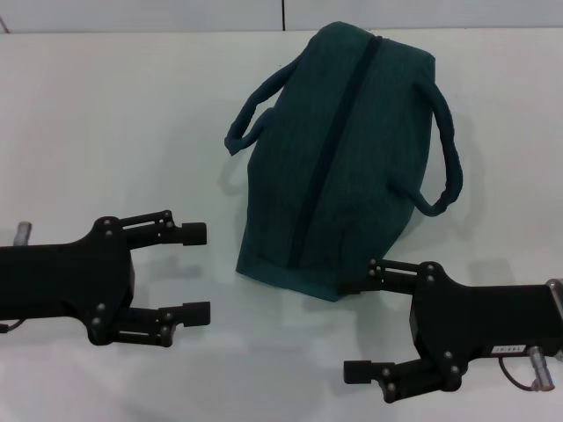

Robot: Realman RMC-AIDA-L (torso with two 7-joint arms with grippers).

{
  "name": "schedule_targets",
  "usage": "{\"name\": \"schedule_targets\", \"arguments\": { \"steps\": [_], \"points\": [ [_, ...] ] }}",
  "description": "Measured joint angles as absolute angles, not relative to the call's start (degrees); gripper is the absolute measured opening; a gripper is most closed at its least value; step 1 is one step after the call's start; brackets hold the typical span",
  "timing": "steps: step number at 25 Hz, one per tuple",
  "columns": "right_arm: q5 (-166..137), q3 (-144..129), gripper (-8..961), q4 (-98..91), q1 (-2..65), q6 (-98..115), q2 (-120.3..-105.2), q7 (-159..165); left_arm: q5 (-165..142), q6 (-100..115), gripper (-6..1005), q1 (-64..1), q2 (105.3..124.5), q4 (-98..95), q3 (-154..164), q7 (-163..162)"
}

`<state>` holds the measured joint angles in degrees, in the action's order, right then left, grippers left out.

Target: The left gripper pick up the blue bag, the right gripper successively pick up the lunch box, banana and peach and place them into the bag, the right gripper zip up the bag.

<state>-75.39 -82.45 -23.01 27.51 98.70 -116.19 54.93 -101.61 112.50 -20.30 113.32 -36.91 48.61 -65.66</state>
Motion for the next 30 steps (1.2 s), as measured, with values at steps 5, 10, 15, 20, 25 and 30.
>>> {"name": "schedule_targets", "arguments": {
  "steps": [5,10,15,20,25,30],
  "points": [
    [-74.89,-82.44,877,-23.03,27.51,98.55,-116.18,54.93,-101.61,112.50,863,-20.30,113.37,-36.91,48.60,-65.65],
    [-74.86,-82.44,877,-23.03,27.51,98.50,-116.19,54.93,-101.60,112.50,863,-20.30,113.38,-36.92,48.60,-65.65],
    [-74.86,-82.44,877,-23.03,27.51,98.47,-116.19,54.93,-101.60,112.50,863,-20.30,113.38,-36.91,48.60,-65.60],
    [-74.86,-82.52,877,-23.03,27.51,98.39,-116.19,54.93,-101.59,112.50,863,-20.30,113.48,-36.91,48.60,-65.56],
    [-74.87,-82.60,877,-23.03,27.51,98.34,-116.19,54.93,-101.59,112.50,863,-20.21,113.48,-36.91,48.60,-65.50],
    [-74.88,-82.63,877,-23.03,27.50,98.34,-116.19,54.93,-101.59,112.50,863,-20.13,113.47,-36.91,48.60,-65.39]
  ]
}}
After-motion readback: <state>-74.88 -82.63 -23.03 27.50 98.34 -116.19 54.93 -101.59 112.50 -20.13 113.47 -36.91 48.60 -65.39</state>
